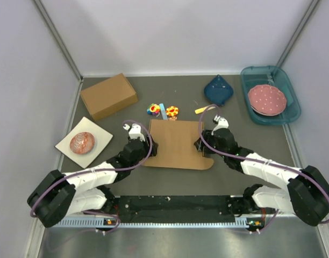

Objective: Fold the paper box

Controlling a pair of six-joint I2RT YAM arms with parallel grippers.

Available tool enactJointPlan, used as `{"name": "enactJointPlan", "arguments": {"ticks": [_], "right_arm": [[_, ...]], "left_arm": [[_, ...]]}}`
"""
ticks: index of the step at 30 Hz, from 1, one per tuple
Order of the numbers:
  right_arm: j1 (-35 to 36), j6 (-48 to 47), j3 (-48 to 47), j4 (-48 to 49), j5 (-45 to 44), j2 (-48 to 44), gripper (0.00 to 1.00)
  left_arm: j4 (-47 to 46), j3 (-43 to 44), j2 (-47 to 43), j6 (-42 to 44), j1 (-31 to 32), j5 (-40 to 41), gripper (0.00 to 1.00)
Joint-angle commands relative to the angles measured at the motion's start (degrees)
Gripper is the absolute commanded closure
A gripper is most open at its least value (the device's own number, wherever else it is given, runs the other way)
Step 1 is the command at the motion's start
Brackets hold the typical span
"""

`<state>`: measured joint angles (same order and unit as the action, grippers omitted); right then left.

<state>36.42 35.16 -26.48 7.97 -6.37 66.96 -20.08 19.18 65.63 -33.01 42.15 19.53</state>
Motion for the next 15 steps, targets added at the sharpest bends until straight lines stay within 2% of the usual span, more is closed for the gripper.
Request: {"name": "enactJointPlan", "arguments": {"ticks": [1, 4, 9, 10, 13, 14, 15], "right_arm": [[0.8, 0.6, 2.0, -1.5, 4.3, -2.8, 0.44], [0.8, 1.1, 4.2, -0.3, 5.1, -2.2, 0.51], [0.8, 2.5, 7.3, 1.0, 5.5, -1.0, 0.64], [0.8, 2.5, 7.8, 1.1, 5.5, -0.9, 0.66], [0.8, 3.3, 9.2, 1.4, 5.5, -1.2, 0.72], [0.8, 3.6, 9.5, 1.5, 5.4, -1.3, 0.73], [0.8, 3.8, 10.0, 1.5, 5.4, -1.3, 0.76]], "left_arm": [[2.4, 0.0, -1.9, -0.4, 0.4, -3.1, 0.35], [1.4, -1.2, 0.0, -1.6, 0.3, -3.4, 0.40], [-0.4, -2.9, 5.1, -2.7, 0.4, -4.2, 0.56], [-0.8, -3.3, 5.6, -2.8, 0.3, -4.1, 0.63], [-1.8, -4.8, 6.3, -3.5, 0.3, -4.1, 0.77], [-2.1, -5.5, 6.3, -3.8, 0.4, -4.2, 0.86], [-2.4, -5.8, 6.4, -4.2, 0.4, -4.3, 0.89]]}}
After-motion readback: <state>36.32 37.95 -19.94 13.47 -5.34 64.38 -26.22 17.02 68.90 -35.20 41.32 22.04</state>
